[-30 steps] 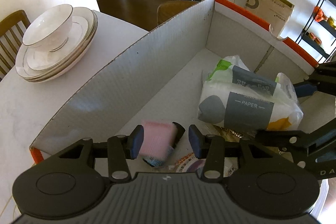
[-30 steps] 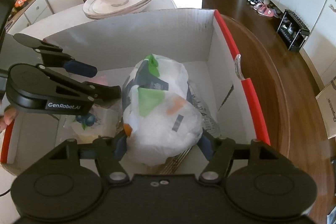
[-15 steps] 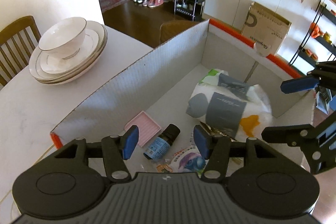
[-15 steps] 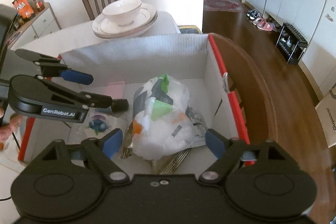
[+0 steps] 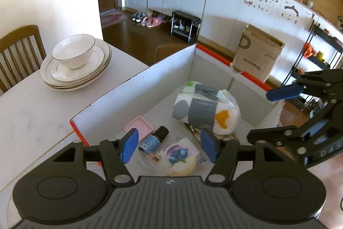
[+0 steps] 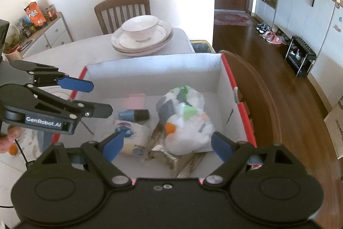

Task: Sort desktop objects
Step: 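Withdraw both grippers from the box back over the placemat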

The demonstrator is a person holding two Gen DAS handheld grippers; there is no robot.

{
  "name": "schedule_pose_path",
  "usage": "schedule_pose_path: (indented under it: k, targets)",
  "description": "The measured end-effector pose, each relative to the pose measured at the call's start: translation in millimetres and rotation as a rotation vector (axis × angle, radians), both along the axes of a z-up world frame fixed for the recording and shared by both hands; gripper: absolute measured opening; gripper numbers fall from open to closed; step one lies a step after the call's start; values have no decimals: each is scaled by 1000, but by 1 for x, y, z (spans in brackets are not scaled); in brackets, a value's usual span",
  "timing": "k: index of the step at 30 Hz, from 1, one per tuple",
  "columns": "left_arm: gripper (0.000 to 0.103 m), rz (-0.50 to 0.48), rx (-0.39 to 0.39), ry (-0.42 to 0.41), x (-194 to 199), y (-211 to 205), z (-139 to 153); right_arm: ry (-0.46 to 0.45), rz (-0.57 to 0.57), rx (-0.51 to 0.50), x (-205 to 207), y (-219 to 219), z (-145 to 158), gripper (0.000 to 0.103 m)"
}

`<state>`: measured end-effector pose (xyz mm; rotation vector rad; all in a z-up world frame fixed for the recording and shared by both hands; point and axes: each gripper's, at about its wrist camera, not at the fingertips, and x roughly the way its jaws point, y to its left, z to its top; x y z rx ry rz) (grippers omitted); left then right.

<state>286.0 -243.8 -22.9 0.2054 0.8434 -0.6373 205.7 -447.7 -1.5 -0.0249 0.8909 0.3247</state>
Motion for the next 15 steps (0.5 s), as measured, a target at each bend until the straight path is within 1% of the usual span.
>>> schedule_pose_path:
  k: [6,10,15]
  targets:
    - [63,-12,-29,-37,-24,16,12,-26,2,14,-14,11,10,93]
    - [70,-14,-49,-45,-39,31,17,-40,-8,47,-25,15,16,95]
    - [70,-2,-70,-56,-56,54,21,-75,-24,52,-42,26,22,99]
